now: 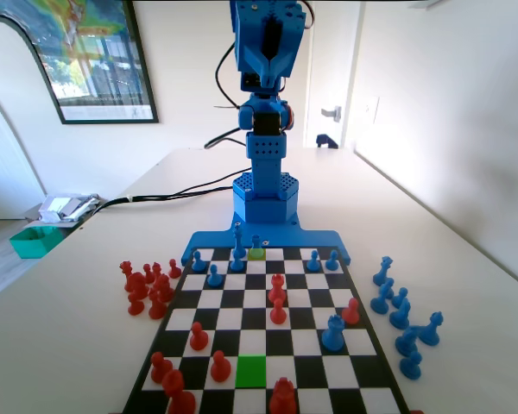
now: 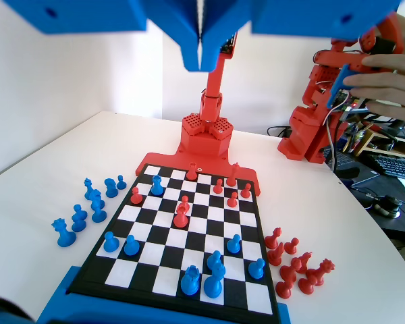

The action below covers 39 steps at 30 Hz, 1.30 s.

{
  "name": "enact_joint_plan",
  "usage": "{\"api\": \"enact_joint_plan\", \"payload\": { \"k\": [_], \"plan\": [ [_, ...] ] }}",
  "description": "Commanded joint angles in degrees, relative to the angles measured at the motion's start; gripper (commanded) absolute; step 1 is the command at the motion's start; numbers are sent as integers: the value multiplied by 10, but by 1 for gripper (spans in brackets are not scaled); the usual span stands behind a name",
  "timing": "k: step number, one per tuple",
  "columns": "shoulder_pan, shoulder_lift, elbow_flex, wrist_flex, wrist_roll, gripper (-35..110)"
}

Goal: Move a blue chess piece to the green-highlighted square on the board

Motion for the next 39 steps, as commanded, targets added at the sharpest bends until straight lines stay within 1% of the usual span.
{"api": "enact_joint_plan", "payload": {
  "k": [1,18,23,26,31,39],
  "plan": [
    [6,11,4,-10,-3,2],
    [3,11,2,-10,-13,1],
    [-1,10,-4,-11,-76,1],
    [-1,0,-16,-16,-97,1],
    [-4,-60,-76,-9,-139,1],
    [15,-176,-171,55,-310,1]
  ]
}}
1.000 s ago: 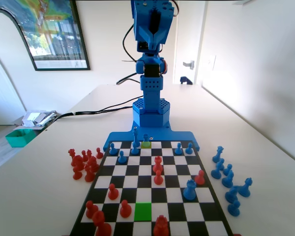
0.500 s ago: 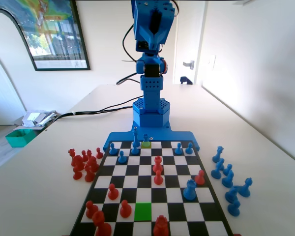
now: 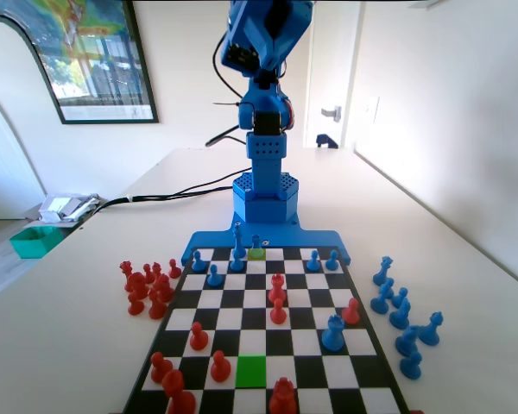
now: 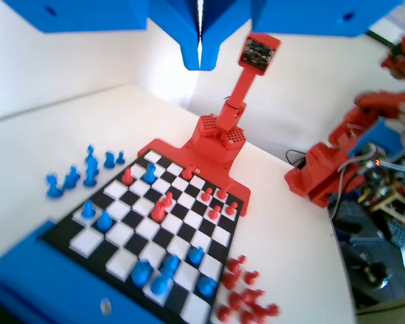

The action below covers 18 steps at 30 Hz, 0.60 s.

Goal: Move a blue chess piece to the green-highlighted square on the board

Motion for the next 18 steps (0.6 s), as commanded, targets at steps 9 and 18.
{"api": "enact_joint_plan", "payload": {
  "k": [9,18],
  "plan": [
    [84,-149,-38,38,-325,1],
    [73,-295,-8,12,-425,1]
  ]
}}
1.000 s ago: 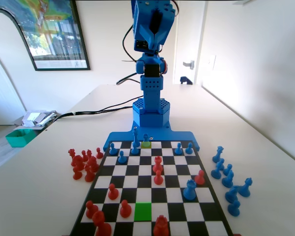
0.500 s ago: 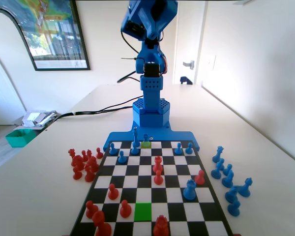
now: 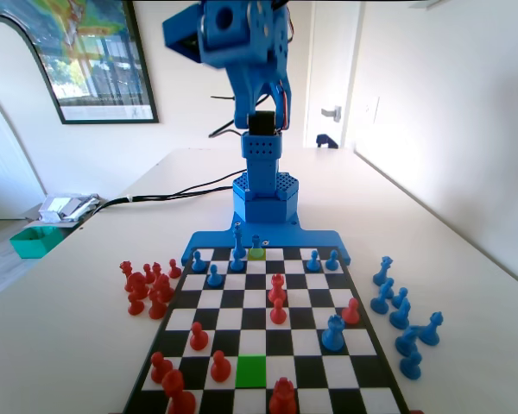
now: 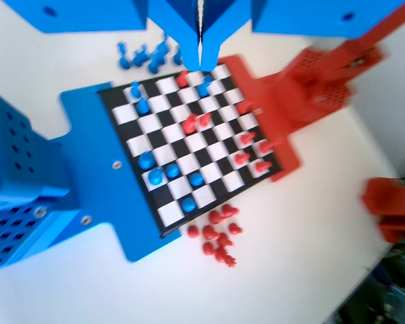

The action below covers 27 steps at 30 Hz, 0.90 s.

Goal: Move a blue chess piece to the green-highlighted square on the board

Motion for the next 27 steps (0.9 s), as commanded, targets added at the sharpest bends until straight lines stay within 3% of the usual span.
{"api": "enact_joint_plan", "payload": {
  "k": [1,14,27],
  "plan": [
    [-18,-34,20,-26,-13,1],
    [-105,-54,217,-171,50,6],
    [-112,-83,336,-334,78,11]
  ]
}}
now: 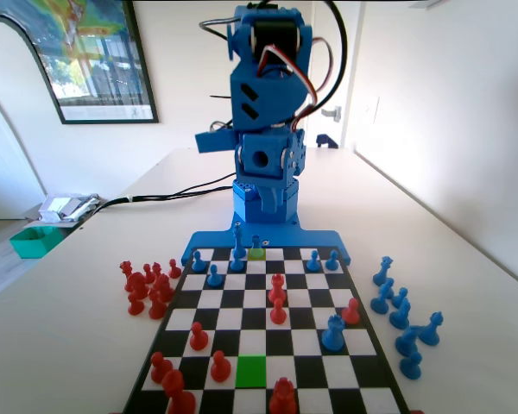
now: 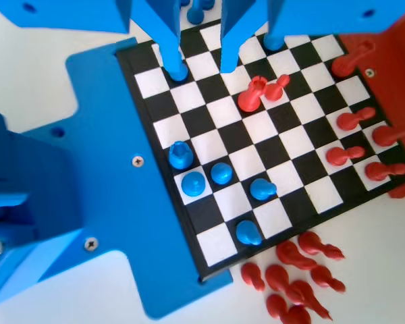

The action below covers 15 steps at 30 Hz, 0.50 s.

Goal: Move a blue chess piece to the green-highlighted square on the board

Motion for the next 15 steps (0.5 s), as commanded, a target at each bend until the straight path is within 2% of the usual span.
{"api": "enact_joint_plan", "payload": {
  "k": [1,15],
  "plan": [
    [-8,4,31,-55,-5,11],
    [-4,-12,127,-195,-15,12]
  ]
}}
